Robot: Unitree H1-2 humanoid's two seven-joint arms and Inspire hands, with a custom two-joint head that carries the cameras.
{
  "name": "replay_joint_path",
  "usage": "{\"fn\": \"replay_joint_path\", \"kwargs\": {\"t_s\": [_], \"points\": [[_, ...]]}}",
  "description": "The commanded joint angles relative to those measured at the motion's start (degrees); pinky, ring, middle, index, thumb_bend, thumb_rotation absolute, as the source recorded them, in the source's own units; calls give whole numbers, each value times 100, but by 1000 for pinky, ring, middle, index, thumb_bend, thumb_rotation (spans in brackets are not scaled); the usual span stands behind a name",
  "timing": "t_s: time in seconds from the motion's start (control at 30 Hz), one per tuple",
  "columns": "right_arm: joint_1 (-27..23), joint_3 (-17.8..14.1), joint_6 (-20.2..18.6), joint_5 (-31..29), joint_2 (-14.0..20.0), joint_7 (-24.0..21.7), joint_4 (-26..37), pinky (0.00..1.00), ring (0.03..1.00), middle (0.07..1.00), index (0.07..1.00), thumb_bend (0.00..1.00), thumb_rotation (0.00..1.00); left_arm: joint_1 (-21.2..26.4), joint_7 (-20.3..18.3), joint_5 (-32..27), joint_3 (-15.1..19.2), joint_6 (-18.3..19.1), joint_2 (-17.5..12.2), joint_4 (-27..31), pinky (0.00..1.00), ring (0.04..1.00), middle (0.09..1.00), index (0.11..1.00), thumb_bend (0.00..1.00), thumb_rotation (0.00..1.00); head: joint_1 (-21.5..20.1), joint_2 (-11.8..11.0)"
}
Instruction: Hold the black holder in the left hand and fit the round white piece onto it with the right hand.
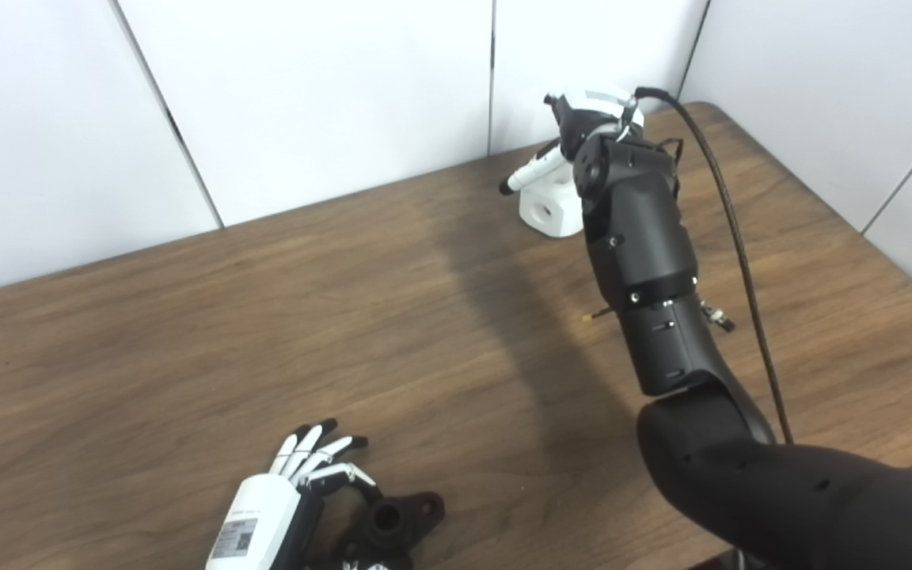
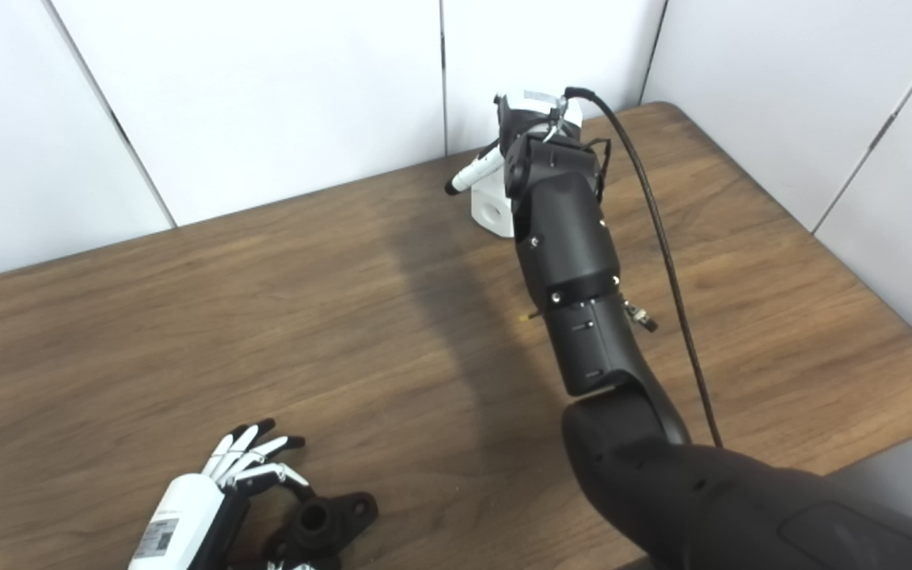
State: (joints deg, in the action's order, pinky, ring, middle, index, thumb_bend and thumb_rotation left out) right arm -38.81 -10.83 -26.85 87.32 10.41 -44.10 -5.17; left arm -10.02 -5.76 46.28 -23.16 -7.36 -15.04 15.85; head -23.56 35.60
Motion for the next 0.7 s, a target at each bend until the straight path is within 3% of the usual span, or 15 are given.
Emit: {"fn": "replay_joint_path", "kwargs": {"t_s": [0.0, 0.27, 0.43, 0.67], "points": [[-396, -82, -5, 206, 3, -32, 61, 842, 964, 925, 955, 950, 452, -147, -264, 370, -2, 357, -93, -174, 992, 963, 847, 489, 513, 58, 2, 10], [-418, -155, -6, 456, -84, -295, 5, 864, 974, 944, 970, 928, 465, -139, -292, 417, -4, 401, -64, -148, 984, 960, 846, 489, 514, 58, 44, 22], [-430, -178, -6, 586, -64, -452, -32, 855, 961, 930, 910, 920, 460, -146, -316, 439, -11, 422, -46, -123, 988, 963, 848, 490, 513, 59, 82, 40], [-381, -60, -6, 670, 62, -595, -41, 863, 987, 968, 959, 920, 480, -164, -307, 453, -15, 432, -31, -80, 980, 959, 845, 490, 514, 59, 102, 49]]}}
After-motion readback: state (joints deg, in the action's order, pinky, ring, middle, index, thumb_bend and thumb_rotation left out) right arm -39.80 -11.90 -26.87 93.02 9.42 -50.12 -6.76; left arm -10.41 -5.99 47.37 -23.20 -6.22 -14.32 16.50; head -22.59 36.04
